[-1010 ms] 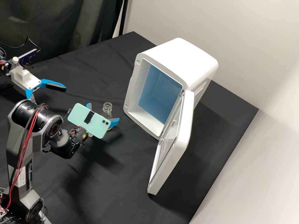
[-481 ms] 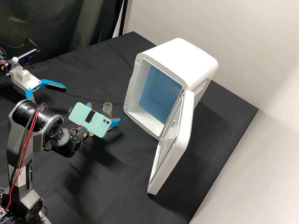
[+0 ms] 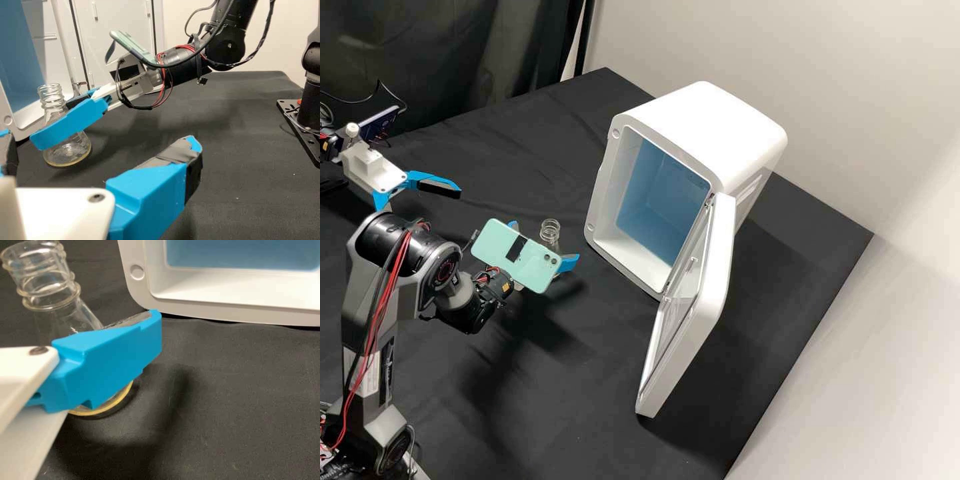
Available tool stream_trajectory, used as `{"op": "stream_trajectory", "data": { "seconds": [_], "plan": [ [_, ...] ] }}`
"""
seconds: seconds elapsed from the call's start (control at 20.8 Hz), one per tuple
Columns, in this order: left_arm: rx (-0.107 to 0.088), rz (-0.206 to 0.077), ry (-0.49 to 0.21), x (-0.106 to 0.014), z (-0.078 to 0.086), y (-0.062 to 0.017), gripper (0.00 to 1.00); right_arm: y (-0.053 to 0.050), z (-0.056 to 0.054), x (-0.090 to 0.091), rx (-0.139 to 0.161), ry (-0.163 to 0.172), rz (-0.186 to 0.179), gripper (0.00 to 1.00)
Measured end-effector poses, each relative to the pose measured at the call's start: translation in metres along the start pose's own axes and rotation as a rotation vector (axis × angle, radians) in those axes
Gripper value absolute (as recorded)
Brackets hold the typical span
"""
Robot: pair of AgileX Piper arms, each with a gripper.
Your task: Place the flask in the incubator
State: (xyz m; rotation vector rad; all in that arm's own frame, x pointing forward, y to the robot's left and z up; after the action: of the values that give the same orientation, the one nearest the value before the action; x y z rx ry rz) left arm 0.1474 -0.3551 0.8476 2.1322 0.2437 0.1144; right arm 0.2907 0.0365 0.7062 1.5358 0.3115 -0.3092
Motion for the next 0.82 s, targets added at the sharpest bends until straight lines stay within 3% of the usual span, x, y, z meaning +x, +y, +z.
{"op": "stream_trajectory", "data": {
  "seconds": [0.29,0.34,0.82],
  "plan": [
    [-0.005,-0.005,0.0,0.0004,-0.0004,-0.001,1.0,-0.0003,0.0013,0.0005,0.006,-0.013,-0.001,1.0],
    [-0.005,-0.005,0.0,0.0004,-0.0004,-0.001,1.0,-0.001,0.002,0.0008,0.006,-0.015,-0.004,0.0],
    [-0.007,-0.003,0.01,-0.0003,-0.0019,-0.0008,1.0,-0.0017,0.0059,0.0018,0.022,-0.038,0.006,0.0]
  ]
}}
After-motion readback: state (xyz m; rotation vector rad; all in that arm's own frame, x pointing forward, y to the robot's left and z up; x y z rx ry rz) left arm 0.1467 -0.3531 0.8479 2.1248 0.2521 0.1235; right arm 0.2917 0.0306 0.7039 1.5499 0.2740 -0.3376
